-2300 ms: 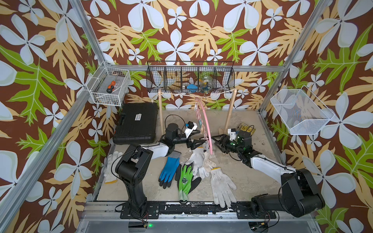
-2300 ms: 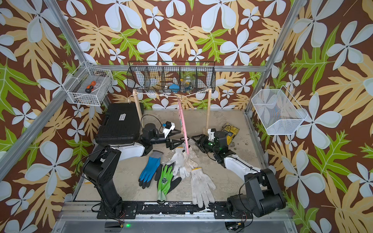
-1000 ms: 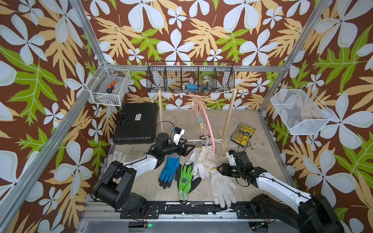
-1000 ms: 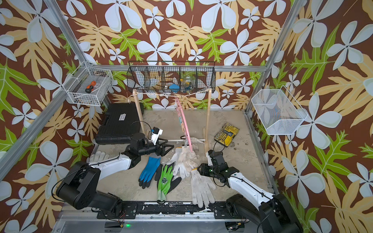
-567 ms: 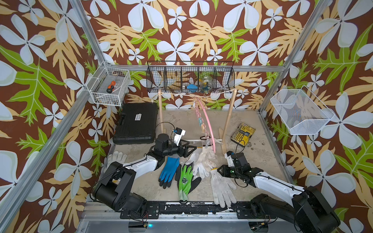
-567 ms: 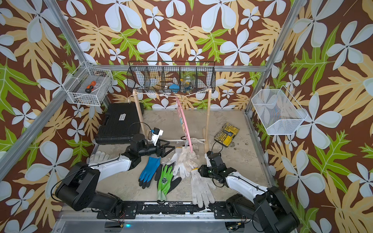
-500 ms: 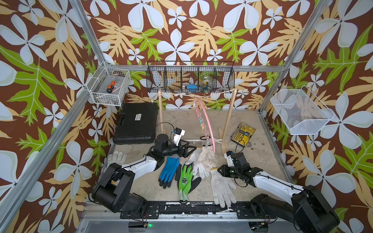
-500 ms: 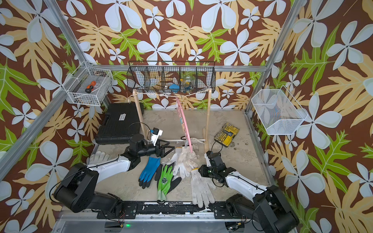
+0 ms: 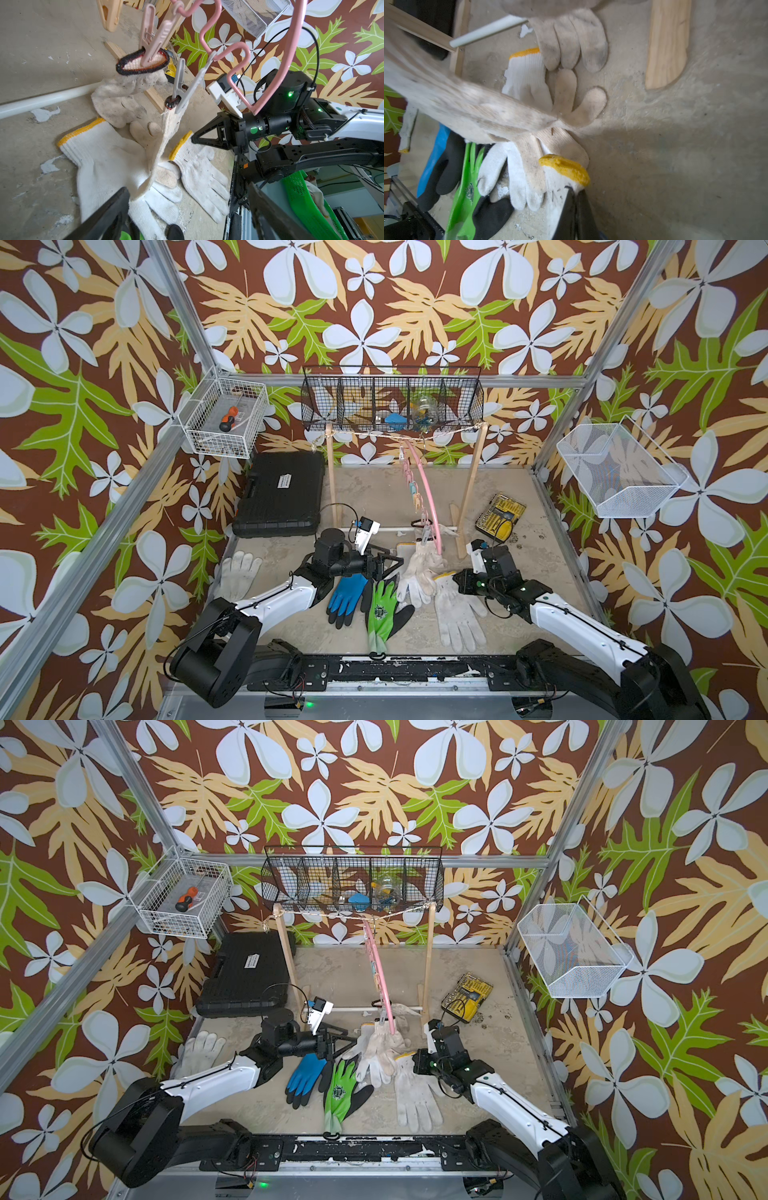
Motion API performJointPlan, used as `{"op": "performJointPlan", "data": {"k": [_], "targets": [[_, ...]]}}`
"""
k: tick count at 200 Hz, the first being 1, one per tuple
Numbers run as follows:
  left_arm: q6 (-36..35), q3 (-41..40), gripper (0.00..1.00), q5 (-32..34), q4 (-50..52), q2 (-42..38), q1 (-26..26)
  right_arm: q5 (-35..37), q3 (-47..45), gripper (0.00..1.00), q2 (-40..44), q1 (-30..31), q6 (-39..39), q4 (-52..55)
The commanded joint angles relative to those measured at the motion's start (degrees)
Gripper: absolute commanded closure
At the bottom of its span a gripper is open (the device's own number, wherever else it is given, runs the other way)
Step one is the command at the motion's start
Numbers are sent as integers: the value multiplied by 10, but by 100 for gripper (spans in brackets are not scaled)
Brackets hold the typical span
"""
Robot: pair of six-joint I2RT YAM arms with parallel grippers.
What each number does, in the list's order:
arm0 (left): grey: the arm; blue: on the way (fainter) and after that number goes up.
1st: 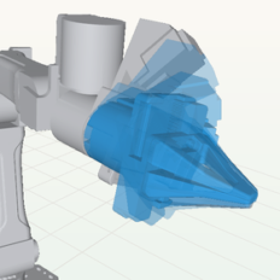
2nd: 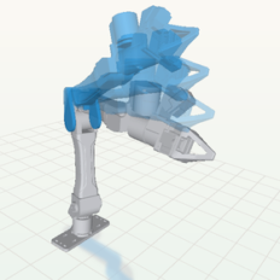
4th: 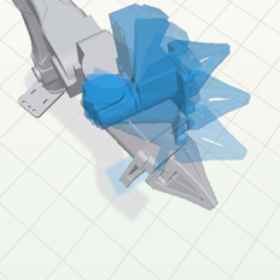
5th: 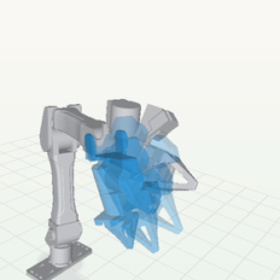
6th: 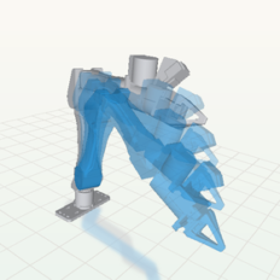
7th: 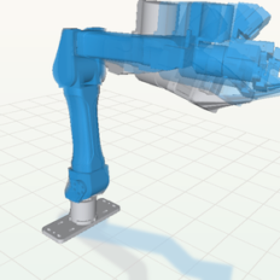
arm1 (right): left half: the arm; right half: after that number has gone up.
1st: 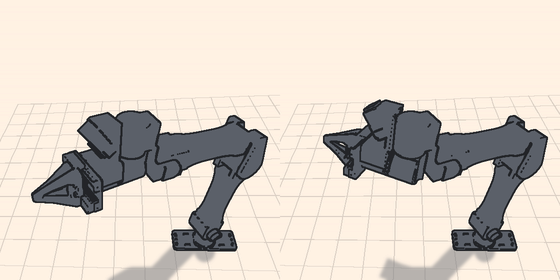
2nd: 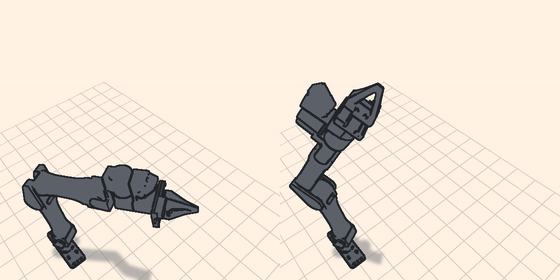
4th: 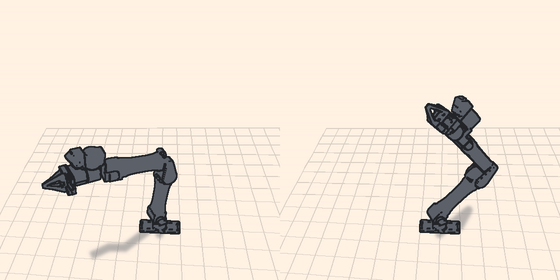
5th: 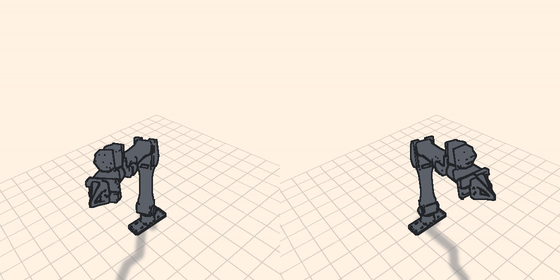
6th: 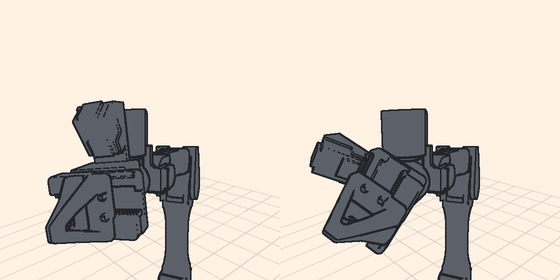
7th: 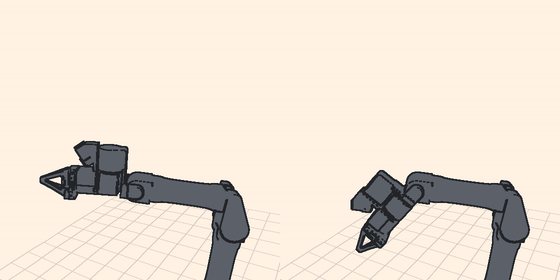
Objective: Clip the gloves onto a hanger to dry
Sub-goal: Pick up the glove from the center of the board, then open the clamp at the hanger.
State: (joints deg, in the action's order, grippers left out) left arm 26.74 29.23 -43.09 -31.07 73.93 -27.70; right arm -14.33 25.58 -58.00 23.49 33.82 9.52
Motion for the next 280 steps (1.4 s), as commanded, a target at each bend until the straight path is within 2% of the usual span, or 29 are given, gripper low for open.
{"op": "performJointPlan", "data": {"k": [1,46,81,113,141,171,192,216,280], "targets": [[5,0,9,-21,-4,-2,-2,23,10,100,29,-18,-8,49],[-2,8,9,-23,-4,0,-3,41,68,100,80,-86,-34,108],[-46,48,9,1,9,17,-3,-8,123,100,60,-158,-79,92],[-98,98,10,30,1,62,15,-12,200,100,10,-160,-133,48],[-116,135,11,24,-46,108,36,-23,244,100,-34,-160,-164,-11],[-131,187,13,-9,-70,178,45,-90,270,100,-93,-160,-174,-63],[-138,220,15,-25,-75,218,49,-145,270,100,-124,-160,-166,-104],[-158,262,16,-34,-58,246,49,-169,276,100,-146,-158,-176,-116],[-187,334,18,-34,-34,316,49,-183,250,100,-164,-125,-193,-189]]}}
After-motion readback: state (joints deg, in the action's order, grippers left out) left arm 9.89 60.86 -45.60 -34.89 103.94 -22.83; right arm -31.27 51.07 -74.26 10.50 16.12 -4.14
